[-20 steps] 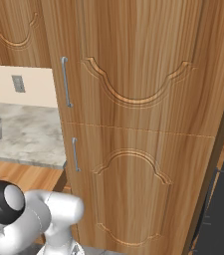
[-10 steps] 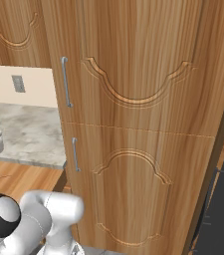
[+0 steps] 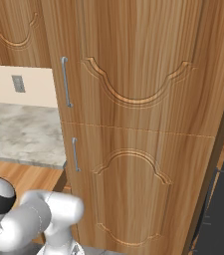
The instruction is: Take a straw from the drawer in front and place it inside the glass cup on the dining counter.
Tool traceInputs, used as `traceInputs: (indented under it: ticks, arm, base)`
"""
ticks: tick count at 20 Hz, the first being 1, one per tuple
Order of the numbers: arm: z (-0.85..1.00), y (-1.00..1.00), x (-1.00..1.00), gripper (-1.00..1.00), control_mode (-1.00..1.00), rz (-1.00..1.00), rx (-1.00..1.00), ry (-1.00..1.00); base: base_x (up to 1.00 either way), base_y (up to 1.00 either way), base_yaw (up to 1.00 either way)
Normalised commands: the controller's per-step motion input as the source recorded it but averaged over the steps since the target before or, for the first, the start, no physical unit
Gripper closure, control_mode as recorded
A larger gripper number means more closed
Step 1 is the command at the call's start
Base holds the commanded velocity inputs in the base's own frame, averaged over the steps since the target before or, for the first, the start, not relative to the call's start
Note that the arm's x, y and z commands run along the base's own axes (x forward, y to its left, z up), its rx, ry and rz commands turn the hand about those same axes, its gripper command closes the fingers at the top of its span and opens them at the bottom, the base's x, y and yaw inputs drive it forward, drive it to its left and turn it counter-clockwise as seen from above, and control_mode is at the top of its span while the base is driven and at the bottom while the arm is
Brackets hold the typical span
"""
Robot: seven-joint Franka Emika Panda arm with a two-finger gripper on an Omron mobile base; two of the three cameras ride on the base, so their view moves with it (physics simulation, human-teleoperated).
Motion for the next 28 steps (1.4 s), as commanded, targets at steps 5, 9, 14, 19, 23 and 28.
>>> traceInputs:
  ticks: [5,9,14,19,23,28]
  arm:
    - [-0.22,0.47,0.10,-1.00,-1.00,0.01,0.00,-0.05]
    - [-0.22,0.29,0.00,-1.00,-1.00,0.02,0.00,-0.16]
    - [-0.14,0.13,0.10,-1.00,-1.00,0.02,0.00,-0.15]
    - [-0.12,0.00,0.41,-1.00,-1.00,0.02,0.00,-0.02]
    - [-0.23,0.00,0.29,-1.00,-1.00,0.06,0.00,0.06]
    - [-0.47,0.01,0.21,-1.00,-1.00,0.10,0.00,0.13]
  base:
    - [0.00,0.00,0.00]
    - [0.00,0.00,0.00]
    - [0.00,0.00,0.00]
    - [0.00,0.00,0.00]
    - [0.00,0.00,0.00]
    - [0.00,0.00,0.00]
